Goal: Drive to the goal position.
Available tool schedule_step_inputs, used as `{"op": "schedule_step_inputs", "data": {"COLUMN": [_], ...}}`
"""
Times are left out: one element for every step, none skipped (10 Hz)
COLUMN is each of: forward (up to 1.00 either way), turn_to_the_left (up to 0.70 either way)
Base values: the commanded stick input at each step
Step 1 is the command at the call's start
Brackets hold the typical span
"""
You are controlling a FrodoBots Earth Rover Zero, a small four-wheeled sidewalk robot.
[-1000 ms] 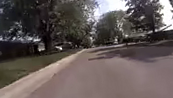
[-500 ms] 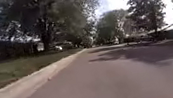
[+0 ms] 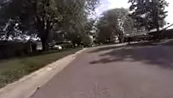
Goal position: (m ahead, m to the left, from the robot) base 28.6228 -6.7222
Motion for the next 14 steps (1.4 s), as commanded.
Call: {"op": "schedule_step_inputs", "data": {"forward": [1.0, 1.0, 1.0, 1.0, 1.0, 1.0, 1.0, 1.0, 1.0, 1.0, 1.0, 1.0, 1.0, 1.0], "turn_to_the_left": [-0.01, -0.09, -0.36, -0.14, 0.0, 0.0, 0.0, 0.0, 0.0, 0.0, 0.0, 0.0, 0.0, 0.0]}}
